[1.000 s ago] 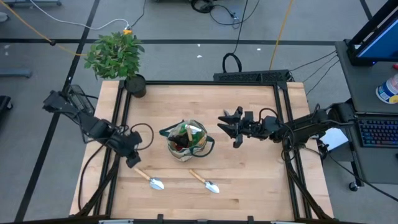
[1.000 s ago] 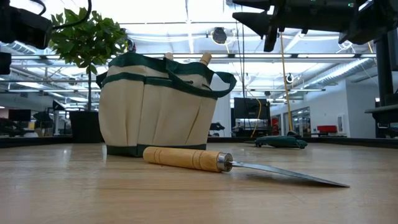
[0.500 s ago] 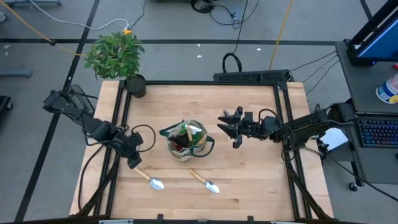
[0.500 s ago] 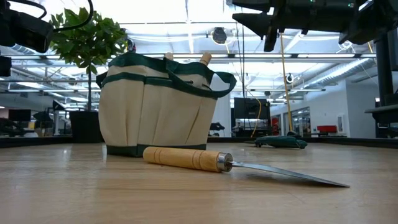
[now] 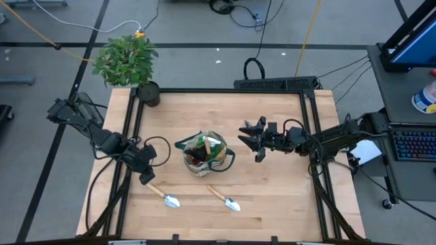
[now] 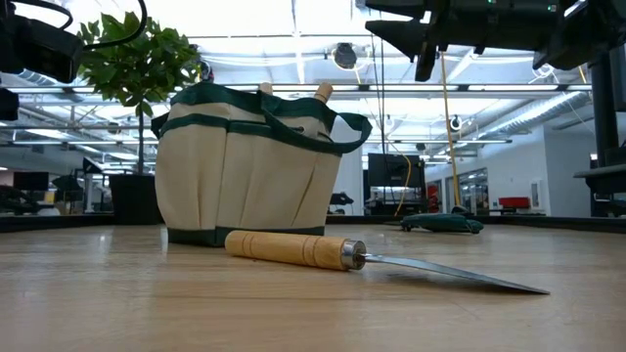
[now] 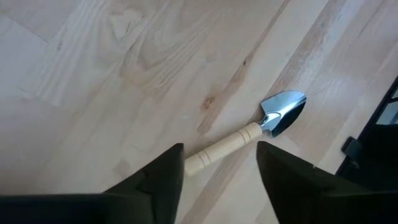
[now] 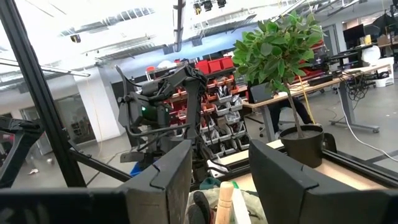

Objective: Pick & Place Garden tools in Gardening bag
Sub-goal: Put the left brown trowel into the gardening bag

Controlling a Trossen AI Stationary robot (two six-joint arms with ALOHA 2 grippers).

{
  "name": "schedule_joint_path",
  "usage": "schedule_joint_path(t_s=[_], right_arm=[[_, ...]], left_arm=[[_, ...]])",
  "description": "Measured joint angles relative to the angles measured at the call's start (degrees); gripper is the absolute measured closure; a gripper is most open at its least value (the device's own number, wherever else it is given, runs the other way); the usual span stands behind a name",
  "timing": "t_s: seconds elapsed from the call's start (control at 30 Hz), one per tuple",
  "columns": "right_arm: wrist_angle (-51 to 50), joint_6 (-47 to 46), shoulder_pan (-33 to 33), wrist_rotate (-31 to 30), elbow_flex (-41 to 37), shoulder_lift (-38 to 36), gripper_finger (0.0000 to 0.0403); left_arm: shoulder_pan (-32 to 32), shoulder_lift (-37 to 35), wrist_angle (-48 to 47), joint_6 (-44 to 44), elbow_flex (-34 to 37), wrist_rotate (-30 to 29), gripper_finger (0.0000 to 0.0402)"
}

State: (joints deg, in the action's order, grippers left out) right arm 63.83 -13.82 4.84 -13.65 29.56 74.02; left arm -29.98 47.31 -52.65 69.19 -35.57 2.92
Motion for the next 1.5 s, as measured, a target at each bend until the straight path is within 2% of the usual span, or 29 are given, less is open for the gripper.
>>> schedule_joint_path(t_s=[0.3, 0.53, 0.7, 0.97, 1.33, 1.5], right_arm=[[-0.04, 0.0, 0.0, 0.0, 0.0, 0.02, 0.0252], [-0.24, 0.15, 0.0, 0.0, 0.0, 0.04, 0.0252], [-0.25, 0.15, 0.0, 0.0, 0.0, 0.04, 0.0252], [-0.4, 0.17, 0.0, 0.0, 0.0, 0.04, 0.0252], [-0.55, 0.2, 0.0, 0.0, 0.0, 0.04, 0.0252], [-0.54, 0.2, 0.0, 0.0, 0.0, 0.04, 0.0252]], left_arm=[[0.0, -0.01, -0.78, -2.6, 0.01, 3.02, 0.0092], [-0.04, -0.01, -0.77, -4.44, 0.01, 6.12, 0.0047], [-1.16, 0.0, -0.05, -4.16, 0.01, 6.27, 0.0035], [-4.58, 1.98, 5.77, -1.54, 0.02, 6.09, 0.004], [-9.44, 15.5, 9.3, -6.21, 0.02, 6.29, 0.0043], [-11.07, 19.28, 9.37, -7.03, 0.0, 6.19, 0.0037]])
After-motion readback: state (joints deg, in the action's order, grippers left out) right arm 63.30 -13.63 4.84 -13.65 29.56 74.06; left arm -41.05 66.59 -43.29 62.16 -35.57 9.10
